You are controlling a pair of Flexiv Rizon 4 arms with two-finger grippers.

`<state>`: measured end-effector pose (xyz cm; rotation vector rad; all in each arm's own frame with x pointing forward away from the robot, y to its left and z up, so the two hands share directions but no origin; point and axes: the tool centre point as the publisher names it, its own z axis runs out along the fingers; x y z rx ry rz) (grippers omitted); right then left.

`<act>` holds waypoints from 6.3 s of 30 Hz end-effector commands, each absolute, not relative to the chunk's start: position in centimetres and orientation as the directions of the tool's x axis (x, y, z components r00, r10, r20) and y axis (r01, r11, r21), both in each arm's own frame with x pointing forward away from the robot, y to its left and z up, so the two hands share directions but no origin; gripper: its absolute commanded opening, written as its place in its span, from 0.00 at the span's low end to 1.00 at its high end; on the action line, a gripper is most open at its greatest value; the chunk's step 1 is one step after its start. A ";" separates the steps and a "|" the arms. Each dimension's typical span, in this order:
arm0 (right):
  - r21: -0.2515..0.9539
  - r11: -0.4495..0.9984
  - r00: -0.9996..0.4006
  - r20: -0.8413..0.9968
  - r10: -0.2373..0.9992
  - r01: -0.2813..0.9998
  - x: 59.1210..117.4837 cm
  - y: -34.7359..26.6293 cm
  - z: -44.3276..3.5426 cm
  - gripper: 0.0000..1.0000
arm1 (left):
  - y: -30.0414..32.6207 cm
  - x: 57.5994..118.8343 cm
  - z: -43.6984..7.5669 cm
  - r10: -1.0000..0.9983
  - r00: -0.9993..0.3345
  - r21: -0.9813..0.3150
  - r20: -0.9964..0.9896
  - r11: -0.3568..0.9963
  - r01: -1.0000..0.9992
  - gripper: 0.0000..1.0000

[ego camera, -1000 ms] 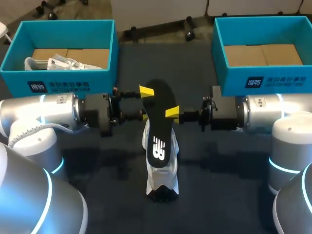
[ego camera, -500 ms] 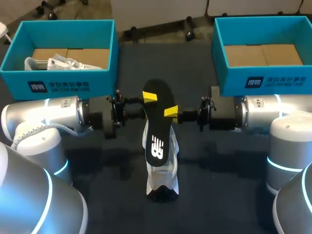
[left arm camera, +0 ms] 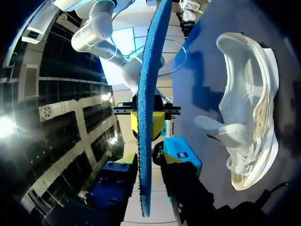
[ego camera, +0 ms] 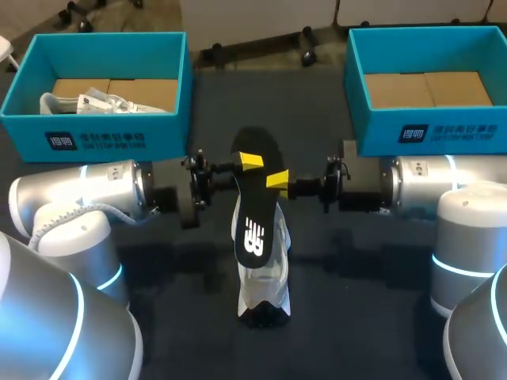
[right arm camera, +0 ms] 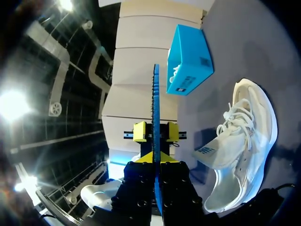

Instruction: Take the shoe out of the shoebox, open the shoe tongue, remove and reinsert the insole, then place the shoe into the shoebox

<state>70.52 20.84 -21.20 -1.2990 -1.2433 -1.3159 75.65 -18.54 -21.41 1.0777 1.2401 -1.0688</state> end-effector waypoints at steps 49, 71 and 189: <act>0.372 0.209 -0.411 0.891 0.191 0.904 66.7 11.2 -22.9 1.00 | -12.8 63.1 -20.4 0.150 -0.216 -0.210 -0.965 0.058 0.976 0.00; 0.424 0.677 -0.712 0.669 0.213 0.601 66.2 8.5 -22.5 1.00 | -12.5 60.2 -21.4 0.193 -0.312 -0.307 -0.930 0.059 0.950 0.00; 0.220 0.972 -0.997 -0.004 -0.080 -0.079 63.7 13.2 -35.8 1.00 | -19.7 58.6 -27.7 0.020 -0.846 -0.843 -0.532 0.078 0.532 0.00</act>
